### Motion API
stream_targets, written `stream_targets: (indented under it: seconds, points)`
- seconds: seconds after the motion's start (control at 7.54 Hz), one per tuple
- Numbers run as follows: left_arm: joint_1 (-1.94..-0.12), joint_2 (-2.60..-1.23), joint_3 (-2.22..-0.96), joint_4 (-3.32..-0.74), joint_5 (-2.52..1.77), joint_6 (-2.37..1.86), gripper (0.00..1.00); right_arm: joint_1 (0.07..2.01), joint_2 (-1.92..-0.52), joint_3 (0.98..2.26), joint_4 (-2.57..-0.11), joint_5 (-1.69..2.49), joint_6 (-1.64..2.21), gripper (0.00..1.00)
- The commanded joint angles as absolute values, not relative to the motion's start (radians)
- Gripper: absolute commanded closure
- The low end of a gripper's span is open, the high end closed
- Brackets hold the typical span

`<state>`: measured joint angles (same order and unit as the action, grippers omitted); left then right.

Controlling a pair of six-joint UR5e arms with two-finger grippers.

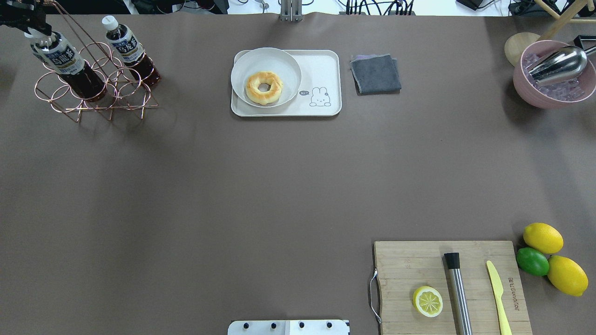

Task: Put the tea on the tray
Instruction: 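Lift the tea bottle out of the rack with the left gripper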

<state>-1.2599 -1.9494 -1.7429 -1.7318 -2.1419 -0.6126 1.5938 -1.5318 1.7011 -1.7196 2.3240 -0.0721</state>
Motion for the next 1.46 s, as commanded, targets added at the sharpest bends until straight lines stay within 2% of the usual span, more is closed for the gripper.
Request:
stream_targets:
  seconds: [0.0,0.53,0.93,1.06,1.33]
  points:
    - [-1.288,-1.951,-1.873,-1.585,-2.145,-0.595,1.0,1.594,-1.534,1.695,-1.72,2.325,-0.072,0.0]
    - [-1.321,-1.95,-2.005,-1.465,-2.145,-0.586,1.0,1.595,-1.536,1.695,-1.72,2.327,-0.074,0.0]
    - [-1.147,-1.953,-2.168,-1.347,-2.111,-0.792,1.0,1.594,-1.529,1.684,-1.718,2.326,-0.074,0.0]
    - [-1.035,-1.998,-2.221,-1.285,-2.038,-0.912,1.0,1.594,-1.528,1.68,-1.717,2.327,-0.074,0.0]
    - [-0.828,-2.226,-2.221,-1.082,-1.892,-1.128,1.0,1.595,-1.529,1.681,-1.717,2.33,-0.075,0.0]
